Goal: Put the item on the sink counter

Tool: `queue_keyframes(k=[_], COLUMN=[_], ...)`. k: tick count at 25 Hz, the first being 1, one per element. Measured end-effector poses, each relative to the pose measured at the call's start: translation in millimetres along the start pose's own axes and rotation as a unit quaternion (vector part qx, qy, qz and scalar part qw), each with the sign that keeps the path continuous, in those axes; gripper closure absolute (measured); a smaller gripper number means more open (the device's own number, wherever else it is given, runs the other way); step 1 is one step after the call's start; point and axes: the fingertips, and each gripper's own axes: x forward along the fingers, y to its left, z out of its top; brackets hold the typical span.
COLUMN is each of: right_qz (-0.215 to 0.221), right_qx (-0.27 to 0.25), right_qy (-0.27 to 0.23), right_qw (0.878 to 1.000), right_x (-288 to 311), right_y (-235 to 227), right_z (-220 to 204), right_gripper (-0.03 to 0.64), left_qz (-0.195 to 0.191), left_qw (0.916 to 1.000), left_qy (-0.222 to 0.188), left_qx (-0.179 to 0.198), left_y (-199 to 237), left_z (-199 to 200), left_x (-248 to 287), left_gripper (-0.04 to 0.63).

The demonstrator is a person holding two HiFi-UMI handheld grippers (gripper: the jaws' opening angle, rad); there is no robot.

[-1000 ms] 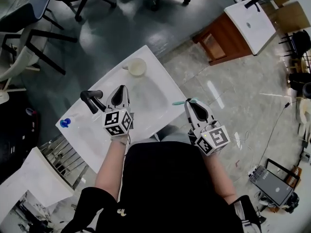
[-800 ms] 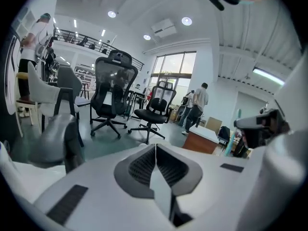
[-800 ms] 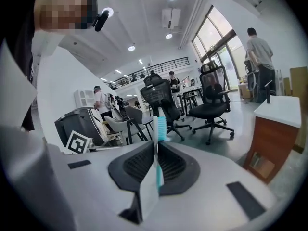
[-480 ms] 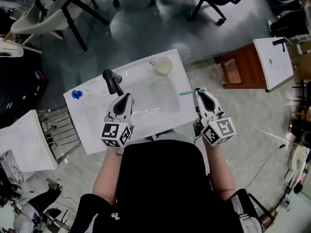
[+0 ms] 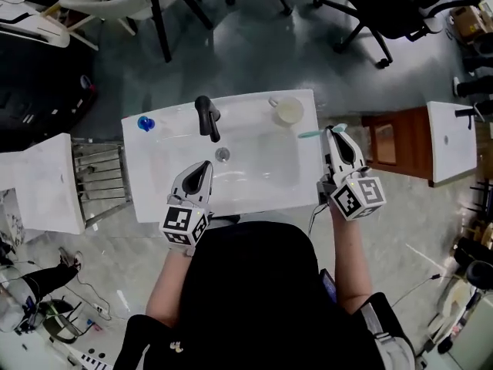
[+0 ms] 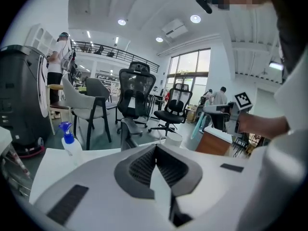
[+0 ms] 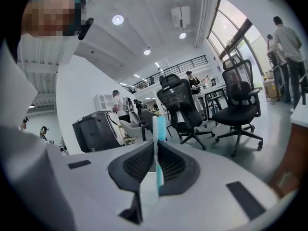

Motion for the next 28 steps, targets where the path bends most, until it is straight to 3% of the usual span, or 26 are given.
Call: queue_keyframes(k=[14, 28], right_qz=[0.041, 0.056], right_qx=[-0.018, -0.009], right_qy=[0.012, 0.092], right_qw=[0.999, 0.994], right_x=[65, 103], right_y=[-9, -19], right_z=[8, -61], right_gripper=[0.571, 0.571], left_qz=[0.055, 0.087], left_qw=[0.9979, 0.993], left_qy=[0.024, 0.049], left_qx=[-0.024, -0.065], left_y=[10, 17], left_z=[-25, -54], left_x=[-29, -38], left_gripper=[0.572, 0.572])
